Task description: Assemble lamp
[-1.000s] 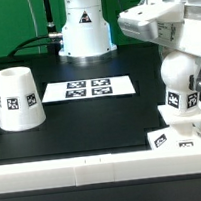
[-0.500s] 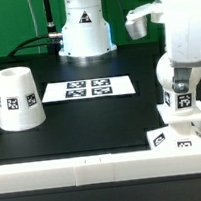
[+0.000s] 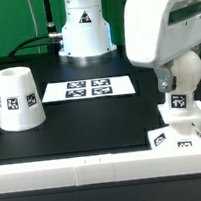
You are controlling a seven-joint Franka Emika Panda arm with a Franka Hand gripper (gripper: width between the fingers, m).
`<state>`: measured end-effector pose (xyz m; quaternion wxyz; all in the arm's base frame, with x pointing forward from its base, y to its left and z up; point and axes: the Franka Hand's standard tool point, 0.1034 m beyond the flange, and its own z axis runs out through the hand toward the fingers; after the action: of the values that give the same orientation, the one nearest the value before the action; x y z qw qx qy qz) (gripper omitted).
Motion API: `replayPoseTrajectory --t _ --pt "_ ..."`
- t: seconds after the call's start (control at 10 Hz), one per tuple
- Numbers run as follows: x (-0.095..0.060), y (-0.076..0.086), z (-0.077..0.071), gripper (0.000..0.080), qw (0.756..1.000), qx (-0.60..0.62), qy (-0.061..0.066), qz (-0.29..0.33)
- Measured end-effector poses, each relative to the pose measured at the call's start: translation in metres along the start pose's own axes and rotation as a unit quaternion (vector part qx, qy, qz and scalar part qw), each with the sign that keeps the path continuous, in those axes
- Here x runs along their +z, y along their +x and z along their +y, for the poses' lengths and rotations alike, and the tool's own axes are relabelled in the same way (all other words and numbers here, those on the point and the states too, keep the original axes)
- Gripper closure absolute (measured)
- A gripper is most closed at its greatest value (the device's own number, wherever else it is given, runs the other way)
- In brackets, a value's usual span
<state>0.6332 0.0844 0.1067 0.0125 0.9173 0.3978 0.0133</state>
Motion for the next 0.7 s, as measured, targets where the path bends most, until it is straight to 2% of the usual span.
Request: replayPoseTrajectory --t 0.2,0.4,0.7 --pt "0.0000 0.0000 -0.0001 0.0223 0.999 0.051 0.000 0.000" --pt "-0.0005 0.0023 -0.0008 0.0223 0.988 0.157 0.001 0.008" --pt "-0.0001 0.0040 -0.0001 0.0223 0.956 0.292 0.009 0.018"
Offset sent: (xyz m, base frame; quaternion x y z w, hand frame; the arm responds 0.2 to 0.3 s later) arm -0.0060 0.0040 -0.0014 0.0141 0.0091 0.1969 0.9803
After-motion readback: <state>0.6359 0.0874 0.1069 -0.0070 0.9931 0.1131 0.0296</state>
